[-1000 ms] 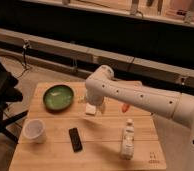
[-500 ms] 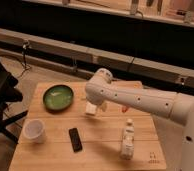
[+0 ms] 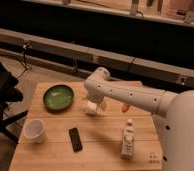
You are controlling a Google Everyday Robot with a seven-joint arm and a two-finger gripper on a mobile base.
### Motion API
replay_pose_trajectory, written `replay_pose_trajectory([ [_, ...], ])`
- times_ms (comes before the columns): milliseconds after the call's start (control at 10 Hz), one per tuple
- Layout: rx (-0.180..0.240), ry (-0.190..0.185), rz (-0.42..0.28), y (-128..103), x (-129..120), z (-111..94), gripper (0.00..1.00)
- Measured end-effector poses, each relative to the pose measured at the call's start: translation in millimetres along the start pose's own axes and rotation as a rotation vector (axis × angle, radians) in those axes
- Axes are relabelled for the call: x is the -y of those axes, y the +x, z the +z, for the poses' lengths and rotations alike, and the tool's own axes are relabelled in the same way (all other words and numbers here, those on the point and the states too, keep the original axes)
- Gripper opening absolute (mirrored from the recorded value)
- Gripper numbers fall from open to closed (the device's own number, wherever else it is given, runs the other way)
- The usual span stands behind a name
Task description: Place the white sponge in the ceramic bowl
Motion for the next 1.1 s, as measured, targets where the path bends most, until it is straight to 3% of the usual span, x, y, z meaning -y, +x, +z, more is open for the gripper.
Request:
replay_pose_trajectory([
  [500, 0.081, -0.06, 0.018, 3, 1, 38, 0.8],
  [1000, 0.142, -0.091, 0.043, 4, -4, 61, 0.8],
  [1100, 0.186, -0.09, 0.042, 1, -7, 67, 0.77],
])
